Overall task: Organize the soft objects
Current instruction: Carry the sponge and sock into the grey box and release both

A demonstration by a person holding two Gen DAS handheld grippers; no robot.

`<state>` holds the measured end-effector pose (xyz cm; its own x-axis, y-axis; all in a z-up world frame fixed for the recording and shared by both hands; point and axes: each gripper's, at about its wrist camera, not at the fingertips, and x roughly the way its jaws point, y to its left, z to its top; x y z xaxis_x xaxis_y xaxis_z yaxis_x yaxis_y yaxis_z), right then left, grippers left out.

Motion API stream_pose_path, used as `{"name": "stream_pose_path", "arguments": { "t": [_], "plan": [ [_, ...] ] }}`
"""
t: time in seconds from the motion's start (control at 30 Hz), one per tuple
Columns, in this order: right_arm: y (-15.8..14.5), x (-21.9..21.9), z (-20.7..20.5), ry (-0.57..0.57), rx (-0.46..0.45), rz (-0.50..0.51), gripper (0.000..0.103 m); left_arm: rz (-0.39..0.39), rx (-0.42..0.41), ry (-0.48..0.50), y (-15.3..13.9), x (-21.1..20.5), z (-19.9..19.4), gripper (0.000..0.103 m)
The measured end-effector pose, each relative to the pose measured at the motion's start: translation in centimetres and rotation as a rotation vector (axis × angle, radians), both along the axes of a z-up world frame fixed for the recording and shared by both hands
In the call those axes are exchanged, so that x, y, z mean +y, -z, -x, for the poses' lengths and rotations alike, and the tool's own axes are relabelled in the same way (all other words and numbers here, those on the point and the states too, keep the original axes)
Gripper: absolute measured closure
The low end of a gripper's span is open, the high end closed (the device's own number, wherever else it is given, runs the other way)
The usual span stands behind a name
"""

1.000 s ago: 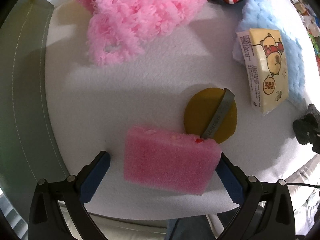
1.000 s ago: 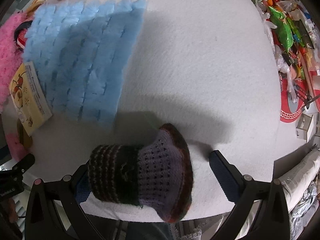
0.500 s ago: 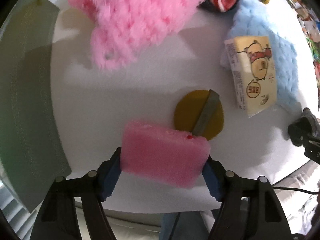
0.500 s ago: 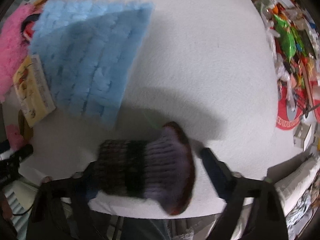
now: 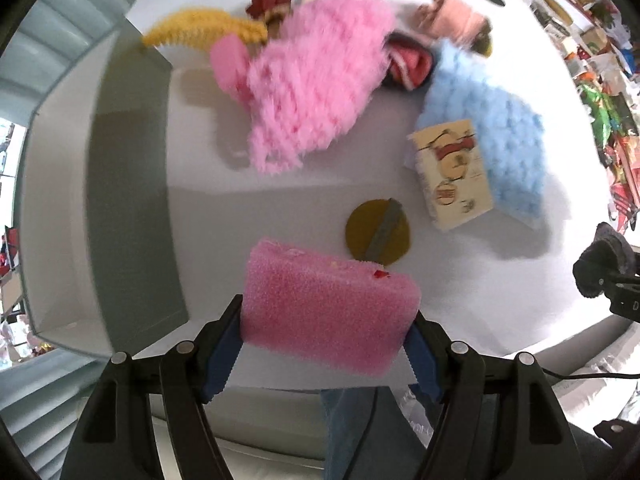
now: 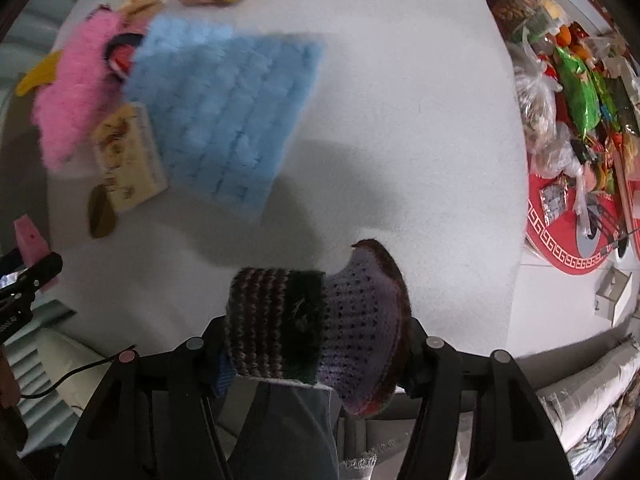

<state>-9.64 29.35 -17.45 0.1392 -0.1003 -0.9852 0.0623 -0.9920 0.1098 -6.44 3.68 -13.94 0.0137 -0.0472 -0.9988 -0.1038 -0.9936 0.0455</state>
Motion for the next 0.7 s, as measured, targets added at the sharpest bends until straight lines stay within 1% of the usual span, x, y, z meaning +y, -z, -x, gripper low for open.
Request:
{"name": "stream_pose_path", "arguments": {
  "t": [0.17,0.23,0.3,0.37,0.43,0.53,0.7],
  "plan": [
    [-2.4,-1.1,0.9,-0.050,0.024,0.026,0.038,-0.002,0.056,-0.027,-2.6,0.9,-0.1,0.029],
    [-3.8,-1.8,2.0,-0.071,0.046,0.033,0.038,0.006,0.089,-0.039,-3.7,1.1,-0.1,0.029],
    [-4.9,-2.4,3.0,-0.089,0.074,0.044,0.038,0.020,0.131,-0.055,-5.0,-0.8,-0.8,0.029],
    [-5.8,-2.5,2.7,-0.104,0.098,0.058,0.038,0.023,0.165,-0.072,-5.5,-2.0,-1.0,0.029],
    [-6.7,-3.2,3.3,-0.126,0.121,0.072,0.038,0.032,0.206,-0.104,-7.0,-2.7,-1.3,0.029],
    [-7.9,-4.3,4.1,-0.159,0.151,0.094,0.038,0.037,0.242,-0.151,-8.7,-4.6,-1.6,0.029],
    [-8.2,-6.1,4.7,-0.212,0.171,0.121,0.038,0.043,0.287,-0.250,-11.1,-8.2,-1.9,0.029]
  ]
}}
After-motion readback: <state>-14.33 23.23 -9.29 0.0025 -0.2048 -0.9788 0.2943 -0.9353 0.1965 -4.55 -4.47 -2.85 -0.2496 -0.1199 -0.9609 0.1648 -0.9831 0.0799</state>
